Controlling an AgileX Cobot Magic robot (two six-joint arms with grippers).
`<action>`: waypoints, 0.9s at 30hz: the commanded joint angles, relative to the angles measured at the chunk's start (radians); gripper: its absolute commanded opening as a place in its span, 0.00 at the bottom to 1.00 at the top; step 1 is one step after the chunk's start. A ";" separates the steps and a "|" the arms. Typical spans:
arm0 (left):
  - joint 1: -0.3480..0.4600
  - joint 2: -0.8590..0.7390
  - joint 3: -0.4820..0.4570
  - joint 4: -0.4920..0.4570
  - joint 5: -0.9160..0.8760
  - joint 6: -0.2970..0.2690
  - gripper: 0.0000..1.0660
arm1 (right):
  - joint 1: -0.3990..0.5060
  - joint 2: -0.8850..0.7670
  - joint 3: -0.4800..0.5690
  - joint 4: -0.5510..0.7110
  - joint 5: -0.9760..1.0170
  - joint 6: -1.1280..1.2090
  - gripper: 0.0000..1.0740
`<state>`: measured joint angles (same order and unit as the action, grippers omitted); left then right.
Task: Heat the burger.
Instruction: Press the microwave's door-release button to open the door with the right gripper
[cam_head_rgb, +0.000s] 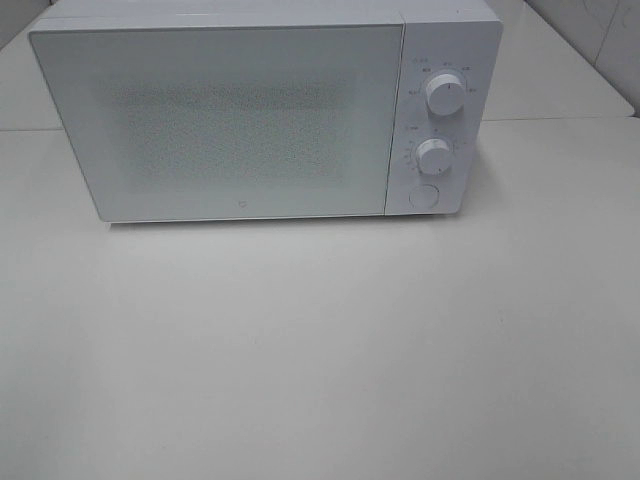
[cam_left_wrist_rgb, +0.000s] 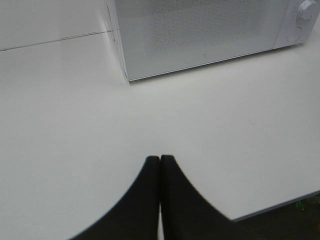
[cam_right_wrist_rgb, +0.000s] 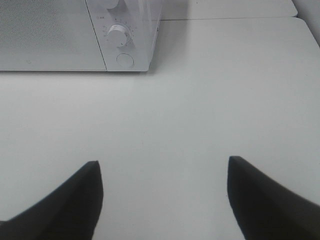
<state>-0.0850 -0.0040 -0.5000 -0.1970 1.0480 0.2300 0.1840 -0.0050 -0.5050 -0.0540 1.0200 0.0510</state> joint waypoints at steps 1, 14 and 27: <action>0.003 -0.005 0.005 -0.006 -0.012 -0.003 0.00 | -0.004 -0.027 0.003 0.008 -0.017 -0.013 0.62; 0.003 -0.005 0.005 -0.006 -0.012 -0.003 0.00 | -0.004 0.041 -0.003 0.019 -0.028 -0.006 0.62; 0.003 -0.005 0.005 -0.006 -0.012 -0.003 0.00 | -0.004 0.321 -0.015 0.022 -0.048 -0.018 0.62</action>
<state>-0.0850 -0.0040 -0.5000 -0.1970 1.0480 0.2300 0.1840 0.2960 -0.5130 -0.0330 0.9780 0.0420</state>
